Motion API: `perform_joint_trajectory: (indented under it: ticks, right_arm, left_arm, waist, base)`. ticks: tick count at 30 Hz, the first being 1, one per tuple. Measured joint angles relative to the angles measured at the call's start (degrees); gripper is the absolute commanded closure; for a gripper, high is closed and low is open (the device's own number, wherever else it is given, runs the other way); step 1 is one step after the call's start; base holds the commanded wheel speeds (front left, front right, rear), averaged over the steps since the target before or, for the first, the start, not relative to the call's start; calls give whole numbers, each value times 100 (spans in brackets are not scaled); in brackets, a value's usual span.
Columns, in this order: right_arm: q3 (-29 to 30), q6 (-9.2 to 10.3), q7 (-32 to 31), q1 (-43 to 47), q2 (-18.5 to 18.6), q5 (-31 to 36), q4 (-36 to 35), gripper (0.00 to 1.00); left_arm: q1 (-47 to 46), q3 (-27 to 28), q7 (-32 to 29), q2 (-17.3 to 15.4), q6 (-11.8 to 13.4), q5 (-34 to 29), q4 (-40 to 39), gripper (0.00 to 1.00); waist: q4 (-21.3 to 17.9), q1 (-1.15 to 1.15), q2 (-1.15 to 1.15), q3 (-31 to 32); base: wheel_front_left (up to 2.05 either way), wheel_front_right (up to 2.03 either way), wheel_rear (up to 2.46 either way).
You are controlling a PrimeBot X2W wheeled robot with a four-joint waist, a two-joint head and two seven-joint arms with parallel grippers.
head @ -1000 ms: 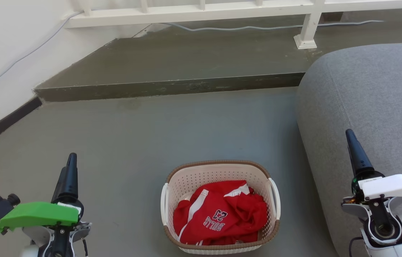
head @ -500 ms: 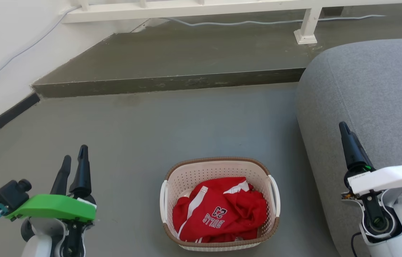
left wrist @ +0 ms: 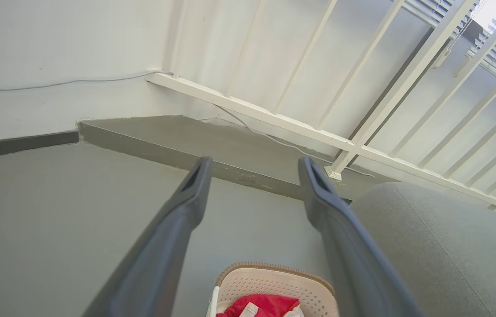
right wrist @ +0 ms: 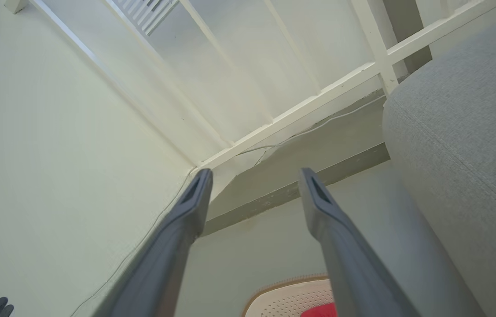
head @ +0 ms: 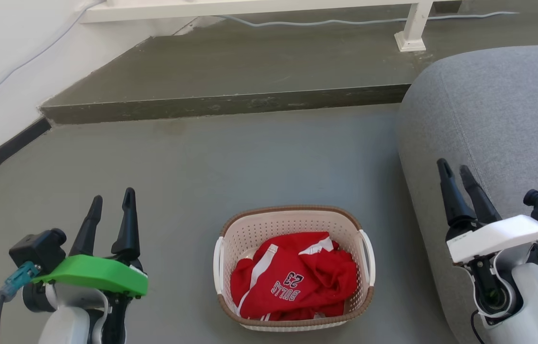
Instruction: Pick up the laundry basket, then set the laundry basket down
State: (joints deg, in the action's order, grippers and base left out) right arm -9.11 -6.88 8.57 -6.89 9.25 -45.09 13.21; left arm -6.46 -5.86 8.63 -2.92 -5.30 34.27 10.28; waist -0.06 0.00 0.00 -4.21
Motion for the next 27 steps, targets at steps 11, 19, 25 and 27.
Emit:
perform_joint_trajectory:
  ticks: [11,19,25,27]
  right_arm:
    - [-141,44,204,-112,26,854,29,0]
    - [-215,51,353,-136,19,1497,36,0]
    - [-230,51,458,-226,16,1952,43,0]
    - [-233,52,513,-226,13,2125,43,0]
  left_arm:
    - [-90,-160,205,10,71,-856,-81,0]
    - [-186,-214,363,14,78,-1504,-166,0]
    - [-192,-311,465,19,79,-1936,-207,0]
    - [-197,-335,531,20,80,-2093,-229,0]
  waist:
    - [5,0,0,-66]
    - [10,0,0,-97]
    - [14,0,0,-128]
    - [15,0,0,-141]
  base:
    - [0,0,0]
    - [0,0,0]
    - [0,0,0]
    - [0,0,0]
